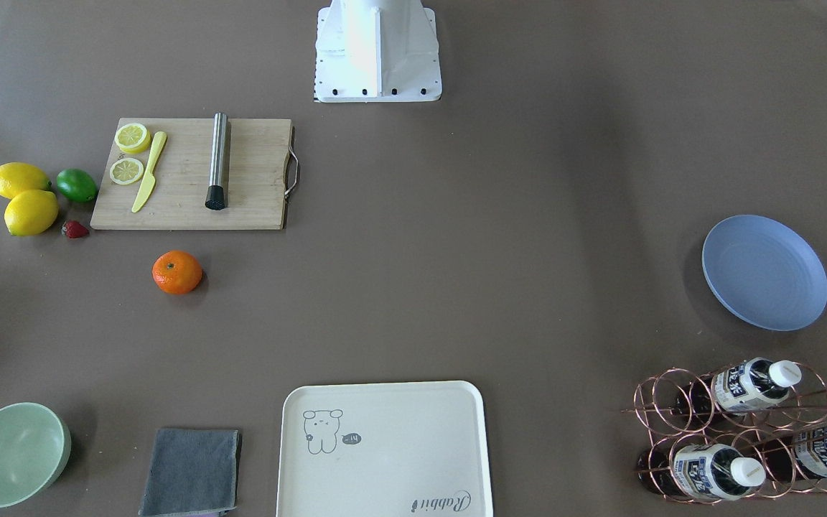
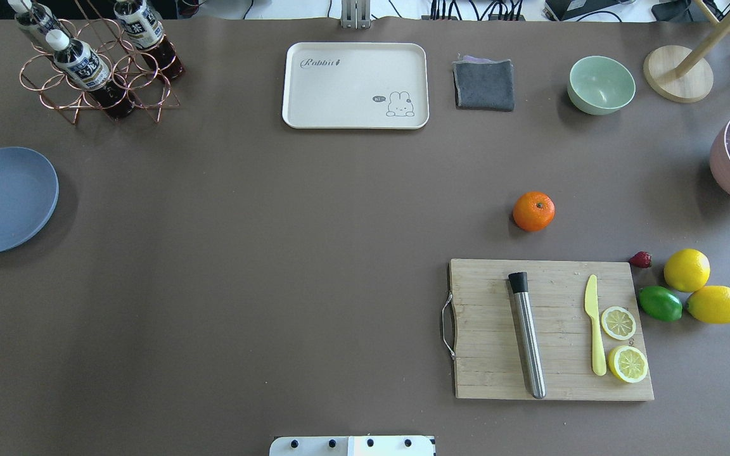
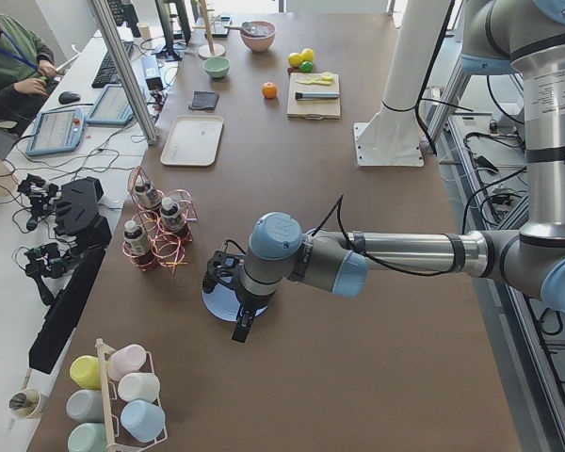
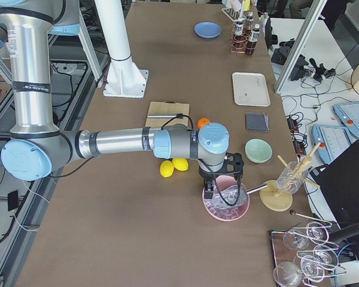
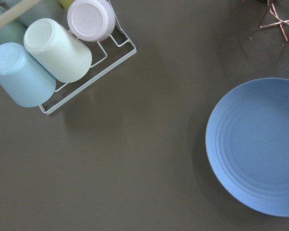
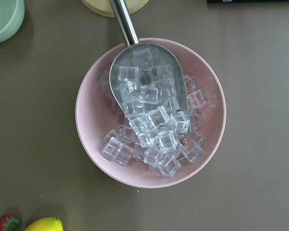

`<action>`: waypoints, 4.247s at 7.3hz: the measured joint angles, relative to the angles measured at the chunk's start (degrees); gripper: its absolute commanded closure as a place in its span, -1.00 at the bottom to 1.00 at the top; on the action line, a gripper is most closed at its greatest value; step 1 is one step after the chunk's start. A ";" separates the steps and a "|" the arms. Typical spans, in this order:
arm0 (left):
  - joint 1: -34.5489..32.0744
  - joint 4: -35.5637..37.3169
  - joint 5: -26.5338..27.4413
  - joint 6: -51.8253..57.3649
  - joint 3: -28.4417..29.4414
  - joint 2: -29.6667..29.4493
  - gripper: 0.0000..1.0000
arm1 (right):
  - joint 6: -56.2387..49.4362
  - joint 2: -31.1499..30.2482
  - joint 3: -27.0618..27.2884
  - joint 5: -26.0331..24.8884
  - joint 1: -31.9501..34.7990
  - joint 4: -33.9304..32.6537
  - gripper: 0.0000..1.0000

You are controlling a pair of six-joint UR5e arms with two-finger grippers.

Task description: Pick orange to plate

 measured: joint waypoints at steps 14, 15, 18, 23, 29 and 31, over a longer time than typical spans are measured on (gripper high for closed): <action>0.32 -0.14 -0.64 -0.38 -0.94 -0.76 -0.96 | 0.23 -1.09 0.36 1.00 -0.13 3.12 -1.00; 0.34 -0.19 -0.66 -0.37 -1.08 -0.70 -0.96 | 0.23 -1.32 0.46 1.02 -0.13 3.12 -1.00; 0.41 -0.11 -0.62 -0.38 -1.30 -0.66 -0.96 | 0.23 -1.57 0.80 1.04 -0.13 3.18 -1.00; 0.56 -0.09 -3.66 -0.44 -1.16 -0.46 -0.96 | 0.18 -1.63 0.71 0.96 -0.13 3.18 -1.00; 1.41 -3.31 -4.33 -0.32 1.25 -3.17 -0.96 | 0.28 -1.64 1.78 1.04 -0.13 3.21 -1.00; 2.16 -9.96 -4.33 -0.45 7.32 -4.35 -0.96 | 0.84 -1.17 2.67 1.41 -0.84 3.21 -1.00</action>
